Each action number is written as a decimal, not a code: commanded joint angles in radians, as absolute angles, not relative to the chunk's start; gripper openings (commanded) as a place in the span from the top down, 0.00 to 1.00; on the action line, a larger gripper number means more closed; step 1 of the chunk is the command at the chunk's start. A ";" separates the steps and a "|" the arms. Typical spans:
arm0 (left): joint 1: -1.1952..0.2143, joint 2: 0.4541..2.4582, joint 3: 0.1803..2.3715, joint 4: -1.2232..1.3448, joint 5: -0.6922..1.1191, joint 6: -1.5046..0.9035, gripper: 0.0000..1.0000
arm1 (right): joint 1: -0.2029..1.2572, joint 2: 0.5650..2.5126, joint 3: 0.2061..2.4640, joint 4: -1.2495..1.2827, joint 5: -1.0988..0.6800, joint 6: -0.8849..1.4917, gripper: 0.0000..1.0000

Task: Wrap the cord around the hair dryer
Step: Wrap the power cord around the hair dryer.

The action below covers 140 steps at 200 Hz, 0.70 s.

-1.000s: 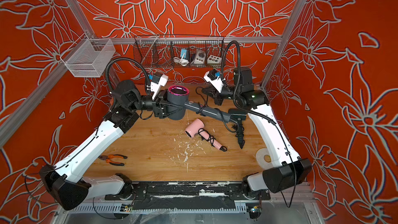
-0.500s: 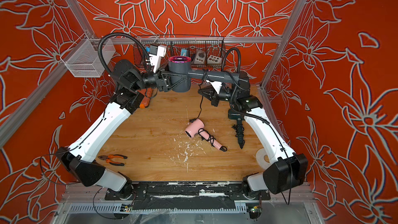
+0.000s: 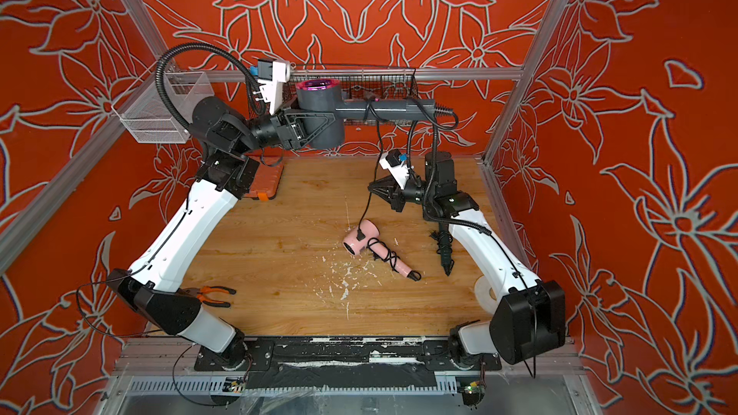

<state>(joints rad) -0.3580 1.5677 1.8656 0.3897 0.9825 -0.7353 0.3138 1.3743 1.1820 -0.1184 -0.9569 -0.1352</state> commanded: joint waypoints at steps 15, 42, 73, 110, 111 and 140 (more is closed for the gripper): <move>-0.331 1.557 1.908 0.533 0.942 -0.796 1.00 | 0.308 1.380 1.168 -0.090 -0.946 -0.126 0.95; -0.309 1.553 1.904 0.524 0.926 -0.790 1.00 | 0.308 1.387 1.150 -0.074 -0.963 -0.110 1.00; -0.277 1.539 1.885 0.474 0.881 -0.740 1.00 | 0.309 1.355 1.116 -0.076 -0.976 -0.108 1.00; -0.227 1.532 1.868 0.351 0.794 -0.614 1.00 | 0.318 1.269 1.075 -0.140 -0.981 -0.130 1.00; -0.225 1.532 1.867 0.346 0.791 -0.610 1.00 | 0.319 1.267 1.076 -0.144 -0.981 -0.131 1.00; -0.175 1.546 1.842 0.254 0.723 -0.529 1.00 | 0.388 1.176 1.087 -0.318 -0.922 -0.204 1.00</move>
<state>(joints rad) -0.2176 1.5688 1.8515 0.2687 0.8326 -0.6239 0.3328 1.2545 1.0813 -0.1688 -0.9535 -0.1352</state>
